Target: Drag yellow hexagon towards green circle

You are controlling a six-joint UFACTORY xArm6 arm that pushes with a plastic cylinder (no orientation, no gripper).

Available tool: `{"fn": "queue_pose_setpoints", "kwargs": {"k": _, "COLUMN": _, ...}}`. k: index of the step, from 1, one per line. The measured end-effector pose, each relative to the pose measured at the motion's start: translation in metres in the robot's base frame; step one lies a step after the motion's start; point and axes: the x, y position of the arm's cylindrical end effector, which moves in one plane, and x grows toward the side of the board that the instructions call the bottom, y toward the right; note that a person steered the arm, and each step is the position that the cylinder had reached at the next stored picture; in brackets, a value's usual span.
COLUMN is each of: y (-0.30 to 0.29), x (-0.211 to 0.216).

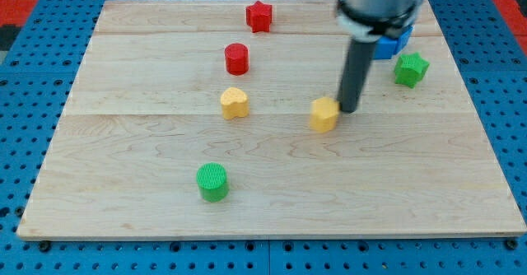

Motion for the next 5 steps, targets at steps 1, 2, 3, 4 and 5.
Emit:
{"fn": "queue_pose_setpoints", "kwargs": {"k": 1, "y": -0.03, "x": 0.003}}
{"fn": "queue_pose_setpoints", "kwargs": {"k": 2, "y": -0.035, "x": 0.026}}
{"fn": "queue_pose_setpoints", "kwargs": {"k": 3, "y": -0.032, "x": 0.035}}
{"fn": "queue_pose_setpoints", "kwargs": {"k": 4, "y": -0.092, "x": 0.066}}
{"fn": "queue_pose_setpoints", "kwargs": {"k": 5, "y": -0.057, "x": 0.058}}
